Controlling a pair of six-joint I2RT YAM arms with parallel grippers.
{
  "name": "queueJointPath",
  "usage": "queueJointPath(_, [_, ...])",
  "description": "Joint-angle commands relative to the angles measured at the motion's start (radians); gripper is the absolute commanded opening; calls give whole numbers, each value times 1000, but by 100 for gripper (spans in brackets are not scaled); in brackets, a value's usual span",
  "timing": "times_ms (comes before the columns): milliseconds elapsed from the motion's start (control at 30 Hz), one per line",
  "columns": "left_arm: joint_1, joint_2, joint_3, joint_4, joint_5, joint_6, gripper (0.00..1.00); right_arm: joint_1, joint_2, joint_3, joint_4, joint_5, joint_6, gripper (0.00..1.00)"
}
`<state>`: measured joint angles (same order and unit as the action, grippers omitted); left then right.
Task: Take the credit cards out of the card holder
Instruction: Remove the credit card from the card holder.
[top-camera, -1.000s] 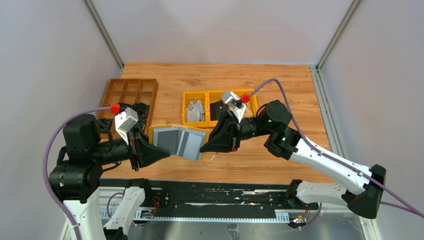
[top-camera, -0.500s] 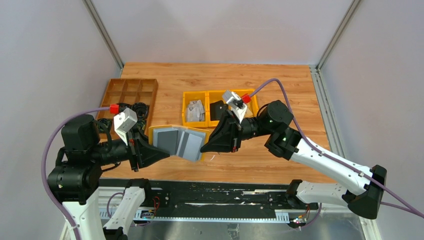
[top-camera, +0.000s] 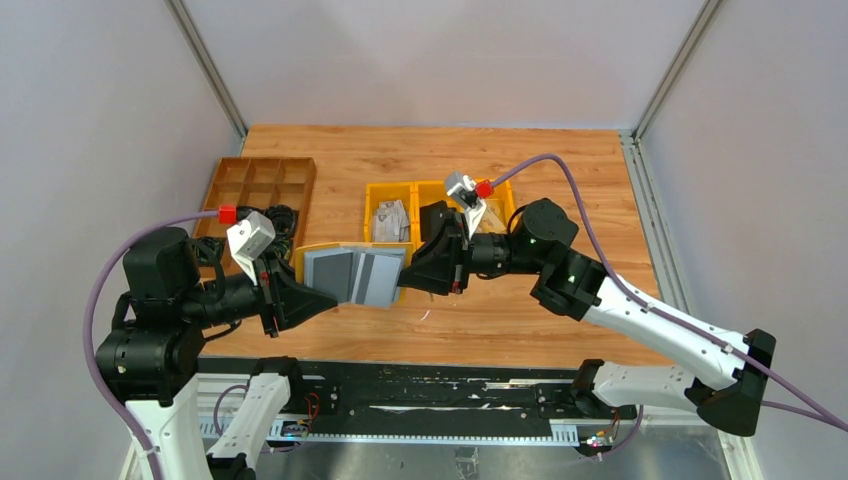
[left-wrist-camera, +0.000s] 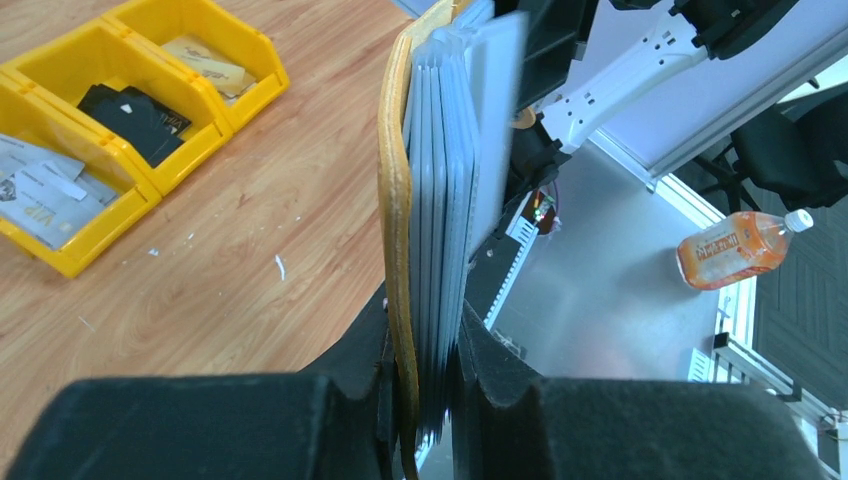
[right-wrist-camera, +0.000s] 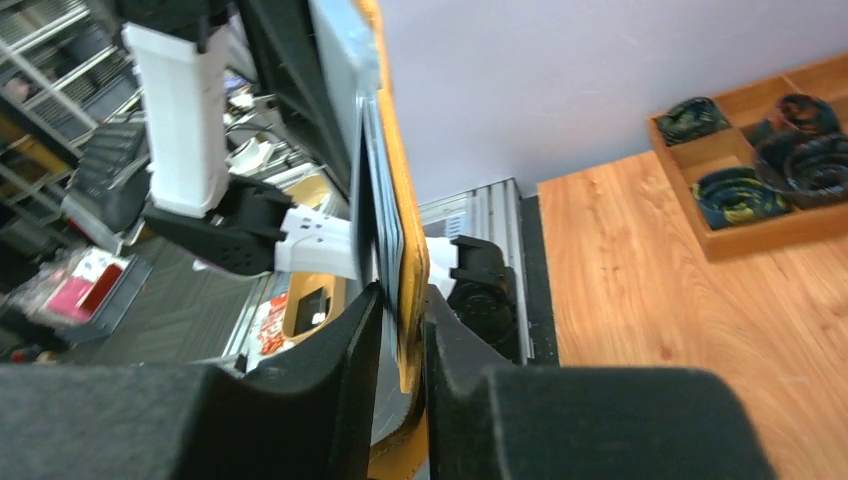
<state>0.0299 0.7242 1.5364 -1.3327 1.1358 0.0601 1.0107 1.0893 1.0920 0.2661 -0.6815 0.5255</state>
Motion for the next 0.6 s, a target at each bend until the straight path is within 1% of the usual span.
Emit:
queueJointPath(0, [-2, 3, -6, 23, -3, -8, 0, 40, -1, -6, -28, 208, -18, 27])
queueJointPath(67, [-1, 2, -6, 22, -9, -6, 0, 77, 20, 18, -64, 275, -36, 29])
queueJointPath(133, [-2, 1, -8, 23, -6, -6, 0, 94, 42, 37, -87, 305, -42, 29])
queueJointPath(233, [-2, -4, -15, 22, -12, 0, 0, 111, 53, 35, -52, 322, -26, 23])
queueJointPath(267, [-2, -9, -21, 23, -22, 6, 4, 117, 57, 39, -46, 320, -24, 19])
queueJointPath(333, [-2, -16, -34, 21, -60, 26, 27, 132, 64, 57, -57, 328, -28, 5])
queueJointPath(367, [-2, -21, -42, 22, -84, 40, 36, 141, 66, 66, -68, 343, -32, 0])
queueJointPath(400, [-2, -28, -51, 21, -117, 61, 46, 156, 68, 82, -95, 370, -48, 0])
queueJointPath(467, [-2, -47, -78, 40, -155, 79, 63, 194, 81, 141, -201, 466, -104, 0])
queueJointPath(500, [-2, -60, -96, 59, -165, 78, 84, 229, 93, 179, -266, 530, -151, 0])
queueJointPath(533, [-2, -72, -104, 80, -165, 75, 98, 255, 110, 219, -335, 604, -171, 0])
queueJointPath(567, [-2, -92, -124, 105, -155, 67, 100, 277, 132, 255, -377, 670, -198, 0])
